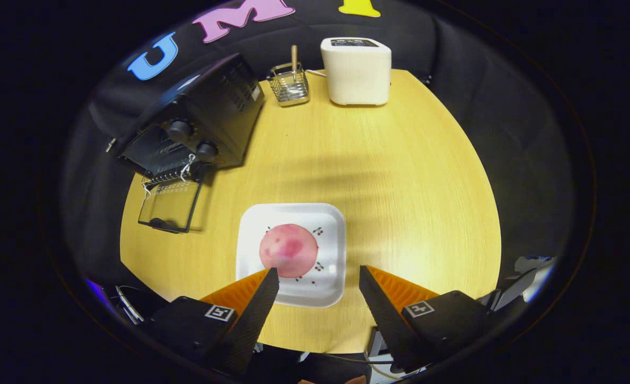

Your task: Open the toaster oven, put the food inside, and close the toaster oven door.

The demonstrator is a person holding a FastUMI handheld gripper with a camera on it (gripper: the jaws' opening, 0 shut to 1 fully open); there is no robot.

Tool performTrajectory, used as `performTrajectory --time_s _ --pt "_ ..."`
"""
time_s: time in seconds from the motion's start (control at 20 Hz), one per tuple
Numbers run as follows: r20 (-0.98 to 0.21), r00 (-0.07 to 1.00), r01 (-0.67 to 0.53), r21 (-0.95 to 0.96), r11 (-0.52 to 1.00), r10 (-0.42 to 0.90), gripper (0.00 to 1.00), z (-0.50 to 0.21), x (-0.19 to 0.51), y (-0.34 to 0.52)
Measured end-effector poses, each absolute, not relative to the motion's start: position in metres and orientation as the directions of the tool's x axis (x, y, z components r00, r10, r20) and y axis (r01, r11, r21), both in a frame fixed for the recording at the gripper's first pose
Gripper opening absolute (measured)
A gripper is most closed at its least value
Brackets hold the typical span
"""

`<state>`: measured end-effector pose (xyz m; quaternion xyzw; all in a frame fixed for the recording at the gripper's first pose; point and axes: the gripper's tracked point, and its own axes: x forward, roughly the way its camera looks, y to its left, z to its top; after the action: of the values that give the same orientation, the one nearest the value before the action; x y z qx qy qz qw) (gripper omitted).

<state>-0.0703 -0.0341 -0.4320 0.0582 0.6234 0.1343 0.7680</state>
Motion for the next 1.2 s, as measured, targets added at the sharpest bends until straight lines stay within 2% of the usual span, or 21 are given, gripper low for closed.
performTrajectory --time_s 0.1,0.2,0.35,0.4,0.55,0.6,0.65,0.7,0.75,0.8,0.85,0.95,1.1,1.2 --pt "-0.945 0.141 -0.114 0.279 0.953 0.293 0.99 -0.445 -0.065 -0.036" --pt "-0.952 0.096 -0.107 0.279 0.954 0.290 0.94 -0.458 -0.063 -0.040" --pt "-0.952 0.039 -0.112 0.298 0.948 0.303 0.93 -0.469 -0.062 -0.034" --pt "-0.953 0.025 -0.117 0.297 0.948 0.302 0.77 -0.474 -0.064 -0.032" --pt "-0.959 -0.017 -0.158 0.281 0.947 0.282 0.60 -0.483 -0.066 -0.030" --pt "-0.965 -0.036 -0.167 0.262 0.951 0.259 0.48 -0.489 -0.072 -0.035" --pt "-0.966 -0.070 -0.167 0.258 0.952 0.249 0.42 -0.494 -0.078 -0.040" --pt "-0.961 -0.094 -0.150 0.273 0.950 0.261 0.20 -0.498 -0.083 -0.040" --pt "-0.955 -0.093 -0.138 0.291 0.947 0.280 0.14 -0.496 -0.080 -0.039" --pt "-0.950 -0.080 -0.124 0.310 0.942 0.302 0.14 -0.500 -0.081 -0.039" --pt "-0.945 -0.081 -0.116 0.325 0.939 0.317 0.09 -0.495 -0.074 -0.043" --pt "-0.931 -0.066 -0.088 0.363 0.928 0.358 0.05 -0.493 -0.070 -0.042" --pt "-0.894 -0.033 0.008 0.447 0.894 0.447 0.05 -0.487 -0.073 -0.042" --pt "-0.880 0.001 0.020 0.475 0.880 0.475 0.05 -0.483 -0.072 -0.046"
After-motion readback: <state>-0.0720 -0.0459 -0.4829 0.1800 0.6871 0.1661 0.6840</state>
